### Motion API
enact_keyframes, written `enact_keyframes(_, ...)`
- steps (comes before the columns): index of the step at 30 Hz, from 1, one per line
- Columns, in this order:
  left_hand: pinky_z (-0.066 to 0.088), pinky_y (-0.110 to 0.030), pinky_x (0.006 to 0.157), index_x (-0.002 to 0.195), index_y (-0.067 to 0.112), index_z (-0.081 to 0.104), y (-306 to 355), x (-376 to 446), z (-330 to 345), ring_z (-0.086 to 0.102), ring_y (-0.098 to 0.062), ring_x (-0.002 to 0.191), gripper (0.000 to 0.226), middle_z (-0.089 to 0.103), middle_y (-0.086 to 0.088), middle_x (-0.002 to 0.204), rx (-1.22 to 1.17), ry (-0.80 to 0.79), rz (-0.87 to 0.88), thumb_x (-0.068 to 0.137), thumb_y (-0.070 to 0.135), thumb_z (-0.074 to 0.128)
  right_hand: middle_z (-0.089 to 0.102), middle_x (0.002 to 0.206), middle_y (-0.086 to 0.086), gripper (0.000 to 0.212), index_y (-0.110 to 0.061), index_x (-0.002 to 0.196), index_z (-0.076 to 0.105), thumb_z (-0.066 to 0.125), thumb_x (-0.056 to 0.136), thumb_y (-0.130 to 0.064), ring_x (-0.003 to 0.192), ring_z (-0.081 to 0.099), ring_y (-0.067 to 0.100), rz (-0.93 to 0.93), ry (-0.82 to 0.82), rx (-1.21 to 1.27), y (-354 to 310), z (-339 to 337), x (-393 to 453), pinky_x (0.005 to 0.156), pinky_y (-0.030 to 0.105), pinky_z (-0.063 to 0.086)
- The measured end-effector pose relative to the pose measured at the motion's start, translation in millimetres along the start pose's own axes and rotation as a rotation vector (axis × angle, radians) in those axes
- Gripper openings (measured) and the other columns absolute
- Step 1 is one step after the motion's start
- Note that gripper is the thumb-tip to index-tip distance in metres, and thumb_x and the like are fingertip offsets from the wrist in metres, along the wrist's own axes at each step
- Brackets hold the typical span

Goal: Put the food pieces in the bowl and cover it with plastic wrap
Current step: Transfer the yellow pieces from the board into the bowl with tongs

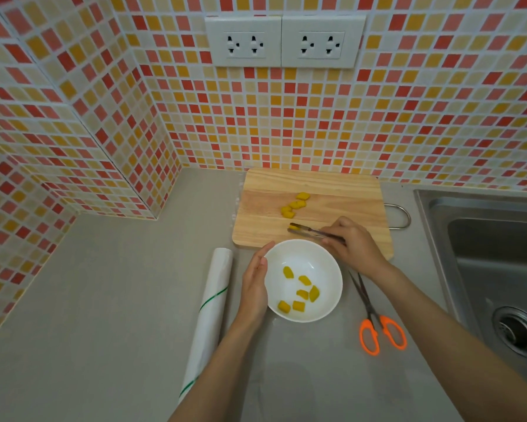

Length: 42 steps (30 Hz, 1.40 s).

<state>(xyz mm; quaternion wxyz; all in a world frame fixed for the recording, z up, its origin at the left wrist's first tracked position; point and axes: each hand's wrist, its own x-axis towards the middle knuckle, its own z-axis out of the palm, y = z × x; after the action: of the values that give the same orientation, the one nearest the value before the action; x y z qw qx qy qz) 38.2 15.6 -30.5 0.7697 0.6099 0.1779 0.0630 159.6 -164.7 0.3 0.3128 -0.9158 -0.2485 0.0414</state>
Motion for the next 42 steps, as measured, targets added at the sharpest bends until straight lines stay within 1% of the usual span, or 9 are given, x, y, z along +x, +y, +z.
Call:
enact_keyframes(4,0.051,-0.013,0.079,0.114,0.029,0.061,-1.7,2.1,0.4,0.063,-0.001,0.104,0.031,0.066,0.013,0.115,-0.004,0.017,-0.002,0.099,0.023,0.035,0.057,0.086,0.004,0.026,-0.012,0.11,0.068,0.065,0.084,-0.015,0.078,0.057,0.019,-0.08,0.018,0.079,-16.3,-15.6,-24.6,0.068,0.033,0.047)
enact_keyframes(10,0.051,-0.013,0.084,0.113,0.029,0.063,-2.6,4.3,-0.9,0.062,-0.002,0.108,0.031,0.068,0.016,0.113,0.004,0.022,-0.028,0.099,0.022,0.036,0.054,0.096,0.0,0.037,-0.023,0.12,0.061,0.064,0.084,-0.027,0.083,0.049,0.009,-0.14,-0.162,-0.091,-23.5,-29.1,-52.5,0.079,0.035,0.041)
enact_keyframes(16,0.047,-0.006,0.075,0.115,0.028,0.059,0.3,1.4,0.1,0.061,0.009,0.099,0.033,0.063,0.017,0.114,-0.012,0.017,-0.03,0.1,0.022,0.03,0.049,0.093,0.001,0.04,-0.013,0.122,0.06,0.065,0.084,-0.023,0.081,0.051,0.018,0.052,0.098,-0.038,-6.3,-26.3,-14.6,0.074,0.029,0.039)
enact_keyframes(20,0.048,-0.007,0.074,0.117,0.026,0.058,0.3,-1.7,2.0,0.062,0.009,0.098,0.033,0.064,0.016,0.113,-0.024,0.014,-0.039,0.1,0.022,0.029,0.054,0.103,0.013,0.041,-0.011,0.124,0.057,0.062,0.085,-0.025,0.094,0.056,0.03,0.153,0.063,-0.065,-1.0,-5.4,15.8,0.08,0.037,0.047)
enact_keyframes(25,0.049,-0.007,0.07,0.112,0.028,0.06,1.6,-0.7,2.6,0.064,0.008,0.095,0.032,0.071,0.026,0.1,-0.039,0.019,-0.048,0.1,0.021,0.031,0.05,0.095,0.01,0.036,-0.015,0.121,0.06,0.06,0.086,-0.026,0.092,0.055,0.03,0.1,-0.007,-0.065,-12.4,18.9,44.6,0.081,0.039,0.048)
enact_keyframes(31,0.049,-0.008,0.072,0.113,0.029,0.062,-1.0,1.7,2.6,0.064,0.006,0.099,0.031,0.071,0.023,0.104,-0.039,0.047,-0.053,0.099,0.022,0.035,0.046,0.083,0.007,0.025,-0.017,0.11,0.068,0.053,0.089,-0.016,0.084,0.054,0.03,0.079,0.025,-0.059,-12.4,25.8,47.7,0.069,0.034,0.042)
enact_keyframes(35,0.049,-0.008,0.071,0.113,0.028,0.062,-1.9,3.0,2.3,0.064,0.006,0.098,0.032,0.071,0.024,0.104,-0.035,0.047,-0.062,0.099,0.021,0.034,0.05,0.083,0.009,0.025,-0.013,0.111,0.067,0.055,0.089,-0.014,0.08,0.054,0.028,0.04,0.069,-0.001,-17.7,13.5,29.4,0.067,0.033,0.041)
enact_keyframes(38,0.049,-0.007,0.071,0.114,0.027,0.062,-2.1,3.6,1.7,0.064,0.005,0.098,0.032,0.071,0.024,0.104,-0.03,0.052,-0.062,0.099,0.021,0.035,0.056,0.085,0.011,0.024,-0.009,0.11,0.067,0.058,0.088,-0.013,0.079,0.057,0.026,-0.014,0.108,0.063,-27.6,-0.8,2.3,0.067,0.037,0.046)
enact_keyframes(42,0.053,-0.013,0.078,0.115,0.026,0.064,-2.9,5.6,1.8,0.065,-0.003,0.102,0.03,0.071,0.014,0.109,-0.017,0.063,-0.071,0.098,0.022,0.039,0.056,0.089,0.008,0.027,-0.012,0.112,0.066,0.061,0.086,-0.017,0.078,0.057,0.023,-0.089,0.045,0.033,-34.5,-14.3,-38.4,0.064,0.042,0.05)
